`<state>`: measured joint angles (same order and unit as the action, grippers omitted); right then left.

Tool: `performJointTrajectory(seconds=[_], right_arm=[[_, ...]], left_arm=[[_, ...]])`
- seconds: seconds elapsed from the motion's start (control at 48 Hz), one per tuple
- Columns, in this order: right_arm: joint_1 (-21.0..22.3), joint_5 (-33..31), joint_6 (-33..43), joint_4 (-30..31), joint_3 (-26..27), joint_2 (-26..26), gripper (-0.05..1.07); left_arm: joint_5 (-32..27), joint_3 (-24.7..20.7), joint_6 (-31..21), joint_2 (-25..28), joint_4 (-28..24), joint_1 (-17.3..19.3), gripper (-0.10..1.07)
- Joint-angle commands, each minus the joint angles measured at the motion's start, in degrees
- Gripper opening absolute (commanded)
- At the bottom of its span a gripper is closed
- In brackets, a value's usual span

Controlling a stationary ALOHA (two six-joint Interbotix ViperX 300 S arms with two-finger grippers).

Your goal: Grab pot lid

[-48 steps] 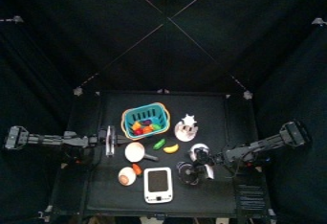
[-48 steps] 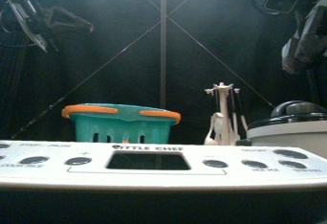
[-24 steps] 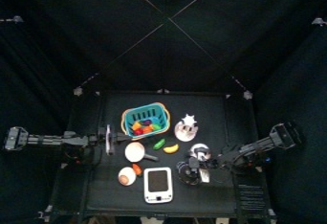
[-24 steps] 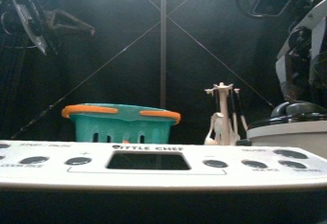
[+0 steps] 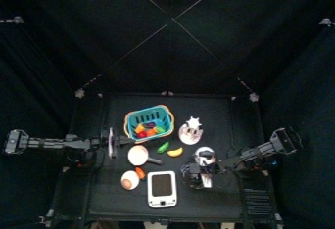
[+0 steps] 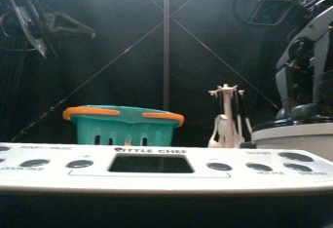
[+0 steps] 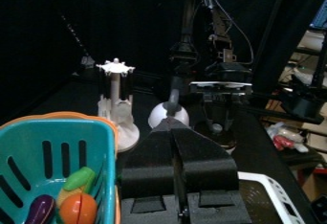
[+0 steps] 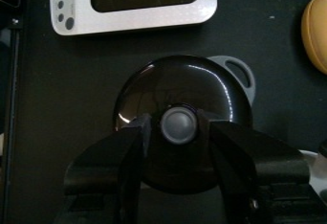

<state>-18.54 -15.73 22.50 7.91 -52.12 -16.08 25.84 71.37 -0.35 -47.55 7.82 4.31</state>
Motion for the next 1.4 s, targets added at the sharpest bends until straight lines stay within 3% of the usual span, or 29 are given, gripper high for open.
performJointTrajectory(seconds=[0.0, 0.354, 1.375], right_arm=[[-0.2, 0.4, -0.1, 0.0, 1.2, -0.5, 0.79], [-0.1, 0.4, -0.1, -0.1, 0.9, -0.5, 0.56], [2.4, 0.4, 0.0, -0.7, 2.5, -0.6, 0.56]], left_arm=[[0.5, -0.8, 0.1, 0.1, 0.0, -0.2, -0.04], [0.5, -0.8, 0.1, 0.0, 0.0, -0.2, -0.04], [0.2, -0.6, 0.2, -0.1, -0.1, 0.0, -0.04]])
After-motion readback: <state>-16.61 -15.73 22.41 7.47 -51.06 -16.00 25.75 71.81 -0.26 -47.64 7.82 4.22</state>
